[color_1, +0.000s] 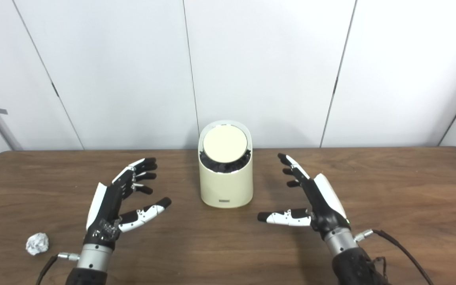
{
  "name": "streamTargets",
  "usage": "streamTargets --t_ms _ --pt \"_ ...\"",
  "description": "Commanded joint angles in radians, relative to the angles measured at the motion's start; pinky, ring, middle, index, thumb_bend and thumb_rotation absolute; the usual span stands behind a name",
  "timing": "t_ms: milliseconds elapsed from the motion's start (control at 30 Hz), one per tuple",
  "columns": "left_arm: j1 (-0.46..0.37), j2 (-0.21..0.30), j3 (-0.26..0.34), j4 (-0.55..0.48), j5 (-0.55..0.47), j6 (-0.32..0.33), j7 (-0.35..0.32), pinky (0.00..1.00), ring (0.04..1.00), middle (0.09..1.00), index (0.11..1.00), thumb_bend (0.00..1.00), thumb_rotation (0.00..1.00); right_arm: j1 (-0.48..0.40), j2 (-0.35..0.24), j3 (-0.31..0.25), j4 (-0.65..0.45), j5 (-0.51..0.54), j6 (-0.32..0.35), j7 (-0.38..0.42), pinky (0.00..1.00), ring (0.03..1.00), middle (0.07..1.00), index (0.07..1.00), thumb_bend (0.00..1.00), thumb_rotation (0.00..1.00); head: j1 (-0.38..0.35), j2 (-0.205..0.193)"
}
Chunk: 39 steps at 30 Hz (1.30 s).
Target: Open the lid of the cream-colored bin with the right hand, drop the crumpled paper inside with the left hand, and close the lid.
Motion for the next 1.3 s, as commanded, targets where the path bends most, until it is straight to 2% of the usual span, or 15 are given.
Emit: streamTargets --t_ms 0,233,467,600,767,900,1033,1267 --pt "-0.031 0.005 0.002 -0.024 0.003 -0.025 0.013 0.57 0.726 0.789 0.807 0.71 0.13 -0.024 -0.006 -0.006 -0.023 0.009 -0.043 -0.019 0.75 0.867 0.925 0.917 0.86 0.32 0.000 0.001" --pt "-0.029 0.002 0.002 -0.026 -0.018 -0.021 0.006 0.59 0.741 0.797 0.812 0.71 0.10 -0.025 -0.009 -0.004 -0.029 0.000 -0.036 -0.019 0.75 0.860 0.919 0.915 0.86 0.30 -0.001 0.000" --pt "-0.026 0.001 0.000 -0.029 -0.019 -0.017 0.003 0.59 0.741 0.802 0.815 0.71 0.10 -0.024 -0.006 -0.003 -0.027 -0.002 -0.040 -0.024 0.74 0.859 0.916 0.915 0.86 0.31 -0.002 -0.001" --pt "-0.027 0.002 0.001 -0.024 -0.022 -0.022 0.005 0.59 0.742 0.801 0.813 0.71 0.10 -0.038 0.012 -0.001 -0.029 -0.029 -0.037 -0.052 0.73 0.857 0.912 0.909 0.83 0.47 -0.003 -0.002" --pt "-0.027 0.003 -0.002 -0.023 -0.008 -0.023 0.009 0.59 0.735 0.799 0.812 0.71 0.11 -0.086 0.029 0.005 -0.036 -0.083 0.008 -0.069 0.77 0.868 0.915 0.926 0.83 0.58 -0.001 -0.007" --pt "-0.027 -0.002 -0.001 -0.024 -0.020 -0.018 0.006 0.59 0.742 0.802 0.813 0.71 0.10 -0.127 0.040 0.005 -0.032 -0.115 0.042 -0.072 0.80 0.880 0.916 0.926 0.82 0.57 -0.002 -0.009" --pt "-0.026 -0.002 -0.002 -0.019 -0.020 -0.024 0.007 0.60 0.743 0.802 0.815 0.71 0.09 -0.164 0.051 0.007 -0.020 -0.141 0.084 -0.077 0.77 0.884 0.916 0.927 0.84 0.56 0.001 -0.011" --pt "-0.027 -0.002 -0.002 -0.021 -0.019 -0.023 0.007 0.59 0.742 0.801 0.811 0.71 0.09 -0.229 0.078 0.009 -0.004 -0.158 0.160 -0.088 0.75 0.890 0.912 0.926 0.85 0.48 0.004 -0.012"
